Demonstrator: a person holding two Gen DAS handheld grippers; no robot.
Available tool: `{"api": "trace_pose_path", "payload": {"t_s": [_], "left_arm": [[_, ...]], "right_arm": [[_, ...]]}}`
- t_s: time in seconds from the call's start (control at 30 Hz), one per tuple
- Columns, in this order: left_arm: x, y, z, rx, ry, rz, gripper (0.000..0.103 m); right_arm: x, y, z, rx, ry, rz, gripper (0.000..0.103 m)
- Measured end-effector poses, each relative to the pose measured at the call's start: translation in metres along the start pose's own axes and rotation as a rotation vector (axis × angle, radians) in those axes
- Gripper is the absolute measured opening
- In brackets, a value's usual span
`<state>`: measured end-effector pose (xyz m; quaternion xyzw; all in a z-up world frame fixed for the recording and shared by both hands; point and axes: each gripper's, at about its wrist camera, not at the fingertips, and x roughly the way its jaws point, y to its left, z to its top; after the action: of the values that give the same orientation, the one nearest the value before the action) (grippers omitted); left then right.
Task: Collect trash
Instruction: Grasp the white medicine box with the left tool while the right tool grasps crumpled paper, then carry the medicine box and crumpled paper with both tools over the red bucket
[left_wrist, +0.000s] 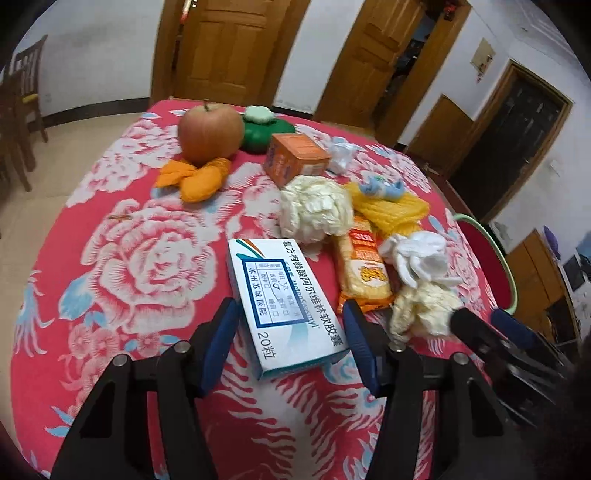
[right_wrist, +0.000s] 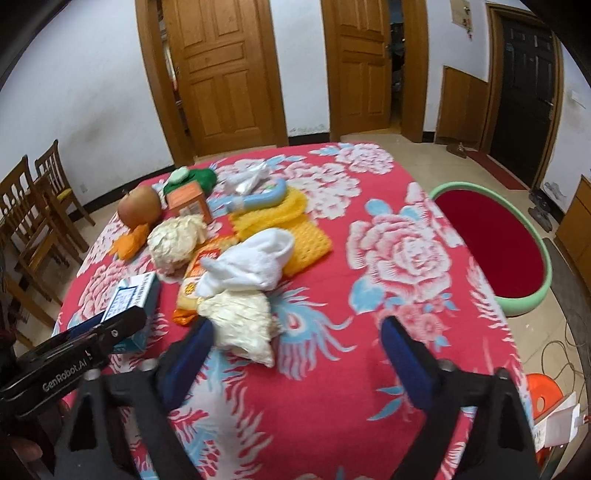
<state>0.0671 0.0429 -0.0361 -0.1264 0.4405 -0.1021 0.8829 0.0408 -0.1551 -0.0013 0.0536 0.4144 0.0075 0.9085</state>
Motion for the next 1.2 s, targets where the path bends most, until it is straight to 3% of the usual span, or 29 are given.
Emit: {"api": "trace_pose_path", "payload": {"t_s": [0.07, 0.13, 0.27, 0.4, 0.47, 0.8, 1.1, 1.17, 1.2], "left_arm": [[0.002, 0.001, -0.001, 0.002, 0.008, -0.006, 0.059], [0.002, 0.005, -0.002, -0.013, 0.011, -0.011, 0.058], [-0.004, 0.008, -0.003, -0.031, -0.007, -0.007, 0.058], [-0.014, 0.006, -0.007, -0.036, -0.027, -0.005, 0.058], [-0.019, 0.004, -0.008, -0.034, -0.037, -0.001, 0.058], [-0.053, -0.025, -0.005, 0.016, -0.115, 0.004, 0.058], [-0.057, -0.07, 0.006, 0.089, -0.107, -0.058, 0.058], [-0.056, -0.081, 0.01, 0.11, -0.103, -0.072, 0.057], [-0.054, -0.089, 0.012, 0.126, -0.104, -0.076, 0.05]], "right_arm": [[0.006, 0.002, 0.0, 0.005, 0.007, 0.009, 0.082], [0.012, 0.004, 0.001, 0.011, 0.024, 0.038, 0.07], [0.018, 0.01, 0.001, -0.01, 0.047, 0.101, 0.057], [0.023, 0.015, -0.002, -0.032, 0.064, 0.179, 0.027], [0.021, 0.014, -0.003, -0.028, 0.068, 0.2, 0.017], [-0.026, -0.002, -0.007, -0.061, -0.022, 0.252, 0.014], [-0.055, -0.048, -0.001, 0.016, -0.094, 0.227, 0.014], [-0.06, -0.062, 0.003, 0.039, -0.114, 0.212, 0.014], [-0.063, -0.069, 0.005, 0.052, -0.125, 0.204, 0.014]]}}
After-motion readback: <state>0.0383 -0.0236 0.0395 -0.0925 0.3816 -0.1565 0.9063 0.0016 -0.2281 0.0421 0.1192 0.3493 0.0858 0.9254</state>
